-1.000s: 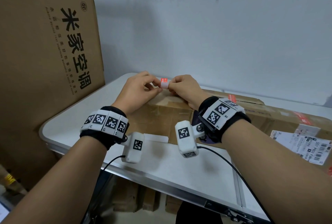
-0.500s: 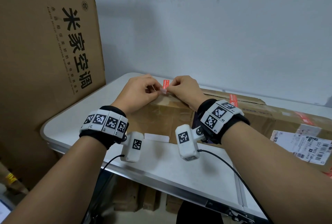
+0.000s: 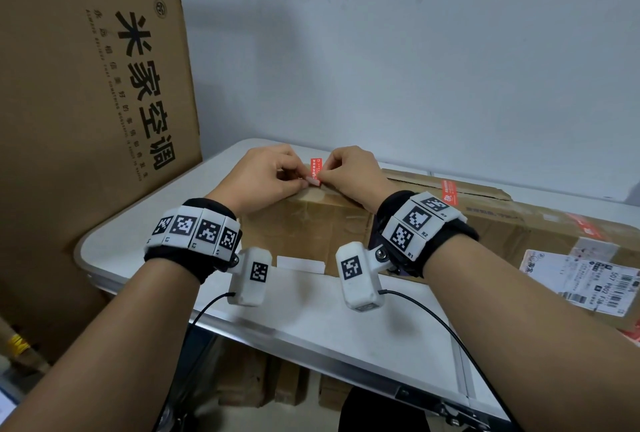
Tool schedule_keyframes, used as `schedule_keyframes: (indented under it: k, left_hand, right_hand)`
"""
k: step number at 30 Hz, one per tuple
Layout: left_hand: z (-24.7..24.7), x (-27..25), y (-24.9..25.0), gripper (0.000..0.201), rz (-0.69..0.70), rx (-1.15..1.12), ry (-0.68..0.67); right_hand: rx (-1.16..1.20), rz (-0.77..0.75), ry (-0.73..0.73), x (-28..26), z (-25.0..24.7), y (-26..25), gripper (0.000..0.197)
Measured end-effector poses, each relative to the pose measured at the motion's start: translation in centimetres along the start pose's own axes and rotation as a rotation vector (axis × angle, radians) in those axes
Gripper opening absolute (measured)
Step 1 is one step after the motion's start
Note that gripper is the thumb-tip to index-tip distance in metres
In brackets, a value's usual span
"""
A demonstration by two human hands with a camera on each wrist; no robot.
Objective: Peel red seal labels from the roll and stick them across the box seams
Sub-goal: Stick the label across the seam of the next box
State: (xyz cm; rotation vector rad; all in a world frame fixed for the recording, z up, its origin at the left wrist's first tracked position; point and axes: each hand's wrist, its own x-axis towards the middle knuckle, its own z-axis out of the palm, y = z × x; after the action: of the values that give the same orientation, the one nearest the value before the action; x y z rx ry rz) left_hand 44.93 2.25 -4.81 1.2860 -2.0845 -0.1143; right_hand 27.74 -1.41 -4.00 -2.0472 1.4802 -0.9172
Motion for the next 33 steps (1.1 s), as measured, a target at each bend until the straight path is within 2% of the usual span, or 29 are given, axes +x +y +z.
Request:
schedule_keyframes:
  k: [6,11,17,21,26,30,33]
  left_hand:
    - [0.0,0.1,0.1,0.006,-0.020,0.040,-0.016]
    - [0.1,0.2,-0.2,0.006,-0.021,0.062,-0.017]
    - [-0.1,0.1,0.1,0.005,-0.027,0.029,-0.032]
    - [-0.2,-0.1,0.2,0.012,-0.036,-0.005,-0.057]
    - [-0.2,-0.2,0.4,0.019,-0.037,-0.015,-0.067]
    - [-0.1,0.1,0.1,0.010,-0.067,-0.008,-0.057]
    - [0.0,0.1,-0.1,0.009,-0.073,-0.009,-0.043]
  right_hand:
    - [-0.056,-0.020,-0.007,-0.1,0.0,-0.1,0.008]
    - [-0.101,-0.015,-0.016,-0.5,-0.2,-0.5,0.022]
    - [-0.137,0.024,0.005,0.1,-0.2,-0.4,0.007]
    - [-0.207,0.058,-0.004,1.1,-0.1,-0.3,0.023]
    - [-0.293,0.076,-0.029,1.9,-0.5,-0.5,0.029]
    - [-0.248,0.002,-0.006,0.9,-0.6,-0.4,0.021]
    - [-0.184,-0.057,-0.015,-0.2,-0.8,-0.5,0.024]
